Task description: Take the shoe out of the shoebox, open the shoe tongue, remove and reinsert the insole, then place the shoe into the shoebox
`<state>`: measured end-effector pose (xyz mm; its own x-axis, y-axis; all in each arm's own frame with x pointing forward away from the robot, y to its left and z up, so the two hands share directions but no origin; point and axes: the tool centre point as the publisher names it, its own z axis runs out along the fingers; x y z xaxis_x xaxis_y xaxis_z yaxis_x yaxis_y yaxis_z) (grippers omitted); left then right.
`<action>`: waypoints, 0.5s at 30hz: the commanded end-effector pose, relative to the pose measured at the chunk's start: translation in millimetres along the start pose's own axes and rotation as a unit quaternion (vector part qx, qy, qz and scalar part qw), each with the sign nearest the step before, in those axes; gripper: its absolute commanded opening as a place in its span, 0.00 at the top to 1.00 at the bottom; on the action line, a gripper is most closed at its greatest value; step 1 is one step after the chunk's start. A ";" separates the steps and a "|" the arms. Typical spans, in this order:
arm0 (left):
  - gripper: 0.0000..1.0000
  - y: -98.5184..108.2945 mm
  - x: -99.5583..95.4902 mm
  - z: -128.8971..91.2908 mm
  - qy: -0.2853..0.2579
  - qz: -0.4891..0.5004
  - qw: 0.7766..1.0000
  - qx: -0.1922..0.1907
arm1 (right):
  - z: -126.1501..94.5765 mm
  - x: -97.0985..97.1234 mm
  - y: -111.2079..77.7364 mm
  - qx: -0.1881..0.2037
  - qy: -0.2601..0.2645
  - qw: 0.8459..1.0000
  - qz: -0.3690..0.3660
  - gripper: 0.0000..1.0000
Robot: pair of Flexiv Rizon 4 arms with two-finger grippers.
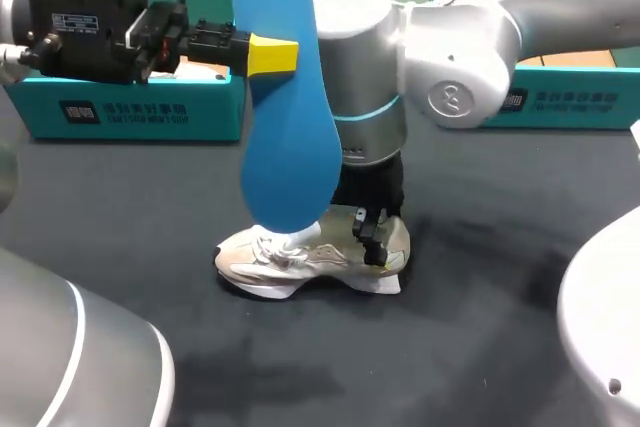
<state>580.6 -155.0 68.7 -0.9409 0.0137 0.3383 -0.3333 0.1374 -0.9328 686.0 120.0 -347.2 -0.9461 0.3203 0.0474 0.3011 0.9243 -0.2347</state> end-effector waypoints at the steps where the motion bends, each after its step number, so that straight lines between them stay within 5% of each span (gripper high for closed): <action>1: 1.00 -0.1 -0.7 1.2 0.001 0.000 1.000 0.000 | -4.9 -0.7 1.8 0.021 -0.006 1.000 0.005 0.00; 15: 1.00 -0.1 -0.7 1.2 0.001 0.000 1.000 0.000 | -22.7 -13.1 21.0 -0.048 -0.027 0.998 -0.020 0.00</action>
<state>580.6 -155.0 68.6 -0.9410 0.0137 0.3383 -0.3333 0.1373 -0.9328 708.8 143.3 -334.6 -0.9599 0.2804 0.0051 0.2757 0.9469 -0.1652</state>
